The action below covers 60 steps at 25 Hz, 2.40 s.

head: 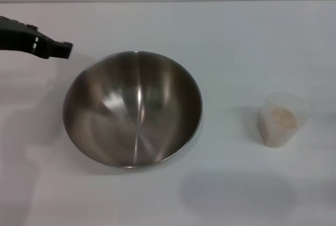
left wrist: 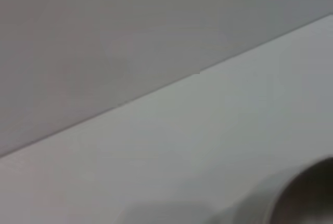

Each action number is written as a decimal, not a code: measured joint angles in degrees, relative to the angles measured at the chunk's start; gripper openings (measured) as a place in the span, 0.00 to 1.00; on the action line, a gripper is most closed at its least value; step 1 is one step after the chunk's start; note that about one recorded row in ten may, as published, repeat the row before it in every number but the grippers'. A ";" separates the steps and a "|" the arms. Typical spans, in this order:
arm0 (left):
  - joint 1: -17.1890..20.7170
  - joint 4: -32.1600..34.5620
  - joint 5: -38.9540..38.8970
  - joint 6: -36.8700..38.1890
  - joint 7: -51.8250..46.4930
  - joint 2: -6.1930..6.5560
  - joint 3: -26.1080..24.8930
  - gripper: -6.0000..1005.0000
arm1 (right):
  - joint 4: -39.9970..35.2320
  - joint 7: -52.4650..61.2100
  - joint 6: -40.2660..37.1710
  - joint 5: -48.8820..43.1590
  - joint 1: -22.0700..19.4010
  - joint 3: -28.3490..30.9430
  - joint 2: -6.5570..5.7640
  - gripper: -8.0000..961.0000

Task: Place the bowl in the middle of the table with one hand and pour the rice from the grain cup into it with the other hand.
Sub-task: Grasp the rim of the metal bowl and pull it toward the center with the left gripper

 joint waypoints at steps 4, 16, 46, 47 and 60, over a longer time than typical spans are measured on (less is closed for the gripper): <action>-0.43 0.59 -7.33 -3.52 3.70 0.05 -4.53 0.79 | 0.00 0.00 0.02 -0.03 0.00 0.00 0.06 0.87; 1.66 4.94 -10.02 -2.81 8.85 -0.19 -5.55 0.79 | 0.00 0.00 0.04 -0.08 0.00 0.00 0.04 0.87; 2.58 15.04 -9.69 5.82 11.04 -0.12 -0.22 0.79 | -0.12 -0.08 0.08 -0.08 -0.79 0.00 0.11 0.87; 2.58 15.41 -9.65 6.08 11.05 -0.11 -0.20 0.79 | -0.12 -0.09 0.09 -0.08 -0.80 0.00 0.11 0.87; 2.70 19.08 -8.59 9.54 11.07 -0.21 2.37 0.79 | -0.16 -0.34 0.77 -0.08 -0.62 0.00 0.02 0.87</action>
